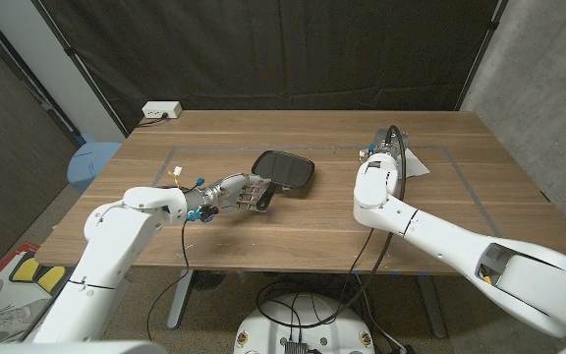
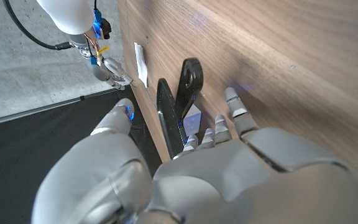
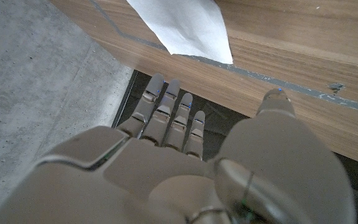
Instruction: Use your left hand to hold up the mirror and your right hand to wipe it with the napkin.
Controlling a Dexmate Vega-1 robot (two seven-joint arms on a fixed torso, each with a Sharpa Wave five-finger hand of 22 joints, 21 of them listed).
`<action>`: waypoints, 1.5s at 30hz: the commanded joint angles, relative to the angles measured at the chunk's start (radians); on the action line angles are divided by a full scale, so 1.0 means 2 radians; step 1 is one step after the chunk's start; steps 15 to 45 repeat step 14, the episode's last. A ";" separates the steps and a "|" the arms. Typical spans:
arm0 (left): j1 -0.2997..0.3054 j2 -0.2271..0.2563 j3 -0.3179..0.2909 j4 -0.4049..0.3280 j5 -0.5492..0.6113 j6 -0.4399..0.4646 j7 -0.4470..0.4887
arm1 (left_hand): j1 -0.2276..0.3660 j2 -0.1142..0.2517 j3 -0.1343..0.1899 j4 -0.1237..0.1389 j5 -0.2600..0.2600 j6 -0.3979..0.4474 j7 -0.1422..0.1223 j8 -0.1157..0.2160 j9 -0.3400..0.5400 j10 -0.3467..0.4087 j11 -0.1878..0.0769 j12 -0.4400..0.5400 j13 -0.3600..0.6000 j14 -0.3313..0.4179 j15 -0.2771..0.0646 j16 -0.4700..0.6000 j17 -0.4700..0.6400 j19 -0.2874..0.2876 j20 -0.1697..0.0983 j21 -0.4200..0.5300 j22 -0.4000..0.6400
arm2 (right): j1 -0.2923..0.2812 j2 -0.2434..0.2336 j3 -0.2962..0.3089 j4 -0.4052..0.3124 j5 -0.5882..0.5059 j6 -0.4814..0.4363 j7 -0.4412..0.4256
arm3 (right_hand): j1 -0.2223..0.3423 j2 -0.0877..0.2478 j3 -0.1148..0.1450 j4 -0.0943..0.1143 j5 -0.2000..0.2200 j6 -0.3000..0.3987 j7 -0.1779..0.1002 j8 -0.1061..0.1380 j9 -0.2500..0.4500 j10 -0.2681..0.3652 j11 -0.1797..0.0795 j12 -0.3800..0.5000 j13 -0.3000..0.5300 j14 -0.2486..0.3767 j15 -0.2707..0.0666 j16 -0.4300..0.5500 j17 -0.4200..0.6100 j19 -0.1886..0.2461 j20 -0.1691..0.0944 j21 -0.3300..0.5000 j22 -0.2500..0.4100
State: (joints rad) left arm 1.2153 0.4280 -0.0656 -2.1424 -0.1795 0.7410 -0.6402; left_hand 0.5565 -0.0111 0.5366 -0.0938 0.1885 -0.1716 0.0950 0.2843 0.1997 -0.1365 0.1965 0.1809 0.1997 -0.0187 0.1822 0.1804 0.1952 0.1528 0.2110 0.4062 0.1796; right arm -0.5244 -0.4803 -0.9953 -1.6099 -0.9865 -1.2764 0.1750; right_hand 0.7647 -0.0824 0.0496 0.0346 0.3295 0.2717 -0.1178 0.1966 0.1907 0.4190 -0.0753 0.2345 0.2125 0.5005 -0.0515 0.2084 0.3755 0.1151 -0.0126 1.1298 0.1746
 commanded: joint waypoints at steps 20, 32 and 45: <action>-0.044 0.033 0.009 0.064 -0.017 -0.061 -0.037 | 0.004 0.004 -0.006 0.004 0.000 -0.061 0.006 -0.007 0.002 -0.009 0.007 0.005 -0.001 -0.010 0.005 0.002 0.000 -0.012 0.001 -0.011 0.002 | 0.017 0.016 -0.029 0.000 -0.044 -0.024 -0.002 | 0.002 0.012 -0.001 -0.001 0.008 0.021 0.003 0.007 0.001 0.013 -0.003 0.005 -0.001 0.011 -0.052 0.005 -0.003 0.007 0.002 -0.006 0.001; -0.044 0.033 0.009 0.064 -0.017 -0.061 -0.037 | 0.004 0.004 -0.006 0.004 0.000 -0.061 0.006 -0.007 0.002 -0.009 0.007 0.005 -0.001 -0.010 0.005 0.002 0.000 -0.012 0.001 -0.011 0.002 | 0.017 0.016 -0.029 0.000 -0.044 -0.024 -0.002 | 0.002 0.012 -0.001 -0.001 0.008 0.021 0.003 0.007 0.001 0.013 -0.003 0.005 -0.001 0.011 -0.052 0.005 -0.003 0.007 0.002 -0.006 0.001; -0.044 0.033 0.009 0.064 -0.017 -0.061 -0.037 | 0.004 0.004 -0.006 0.004 0.000 -0.061 0.006 -0.007 0.002 -0.009 0.007 0.005 -0.001 -0.010 0.005 0.002 0.000 -0.012 0.001 -0.011 0.002 | 0.017 0.016 -0.029 0.000 -0.044 -0.024 -0.002 | 0.002 0.012 -0.001 -0.001 0.008 0.021 0.003 0.007 0.001 0.013 -0.003 0.005 -0.001 0.011 -0.052 0.005 -0.003 0.007 0.002 -0.006 0.001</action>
